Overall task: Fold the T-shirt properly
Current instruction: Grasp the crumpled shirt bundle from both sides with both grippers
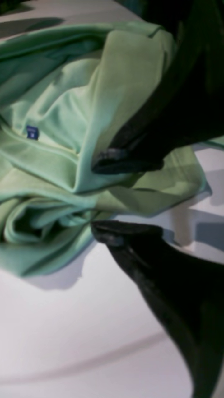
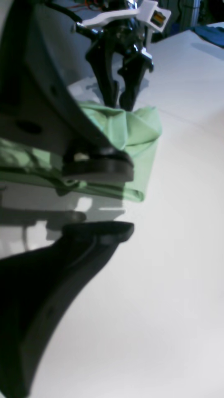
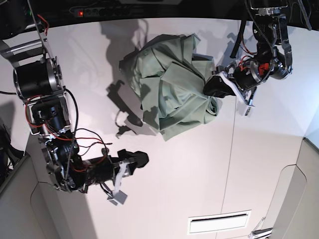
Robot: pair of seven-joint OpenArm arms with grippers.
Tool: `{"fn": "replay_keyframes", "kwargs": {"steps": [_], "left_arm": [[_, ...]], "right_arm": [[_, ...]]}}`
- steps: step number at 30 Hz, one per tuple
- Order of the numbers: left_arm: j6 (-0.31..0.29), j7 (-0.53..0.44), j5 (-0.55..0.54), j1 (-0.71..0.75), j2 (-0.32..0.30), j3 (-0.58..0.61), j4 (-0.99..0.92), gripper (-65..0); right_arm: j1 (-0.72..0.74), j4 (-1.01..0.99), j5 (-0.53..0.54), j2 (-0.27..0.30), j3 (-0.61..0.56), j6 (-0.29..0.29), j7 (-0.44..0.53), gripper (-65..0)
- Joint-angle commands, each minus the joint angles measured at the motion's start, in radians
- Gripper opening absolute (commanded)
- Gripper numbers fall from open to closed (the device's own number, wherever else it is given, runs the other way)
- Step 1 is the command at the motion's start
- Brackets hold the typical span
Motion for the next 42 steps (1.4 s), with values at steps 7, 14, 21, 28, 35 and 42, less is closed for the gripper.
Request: {"fn": "replay_keyframes", "kwargs": {"steps": [7,14,21,28,35,42], "left_arm": [[-0.039,-0.019,-0.085,-0.052,-0.008,0.016,0.014,-37.9],[-0.054,-0.013,-0.106,-0.060,0.012,0.017,0.014,-37.9],[-0.060,-0.053,0.007,-0.076,0.067,0.019,0.012,-37.9],[-0.060,-0.048,-0.001,-0.113,0.097,0.021,0.012,-37.9],[-0.048,-0.009,0.014,-0.129,0.085,0.021,0.013,-37.8],[-0.049,-0.006,0.010,-0.129,0.039,0.021,0.013,-37.8]], "right_arm": [[-0.063,0.016,0.158,0.099,0.063,0.007,-0.050,-54.4],[-0.227,0.080,0.195,0.133,0.068,0.013,-0.055,-59.5],[-0.343,0.326,0.193,0.132,0.079,0.012,-0.073,-60.8],[-0.372,0.470,0.150,0.133,0.079,0.011,-0.088,-59.7],[-0.372,0.466,0.040,0.130,0.075,0.012,0.014,-29.8],[-0.372,0.456,-0.021,0.124,-0.047,0.013,0.051,-29.8]]}}
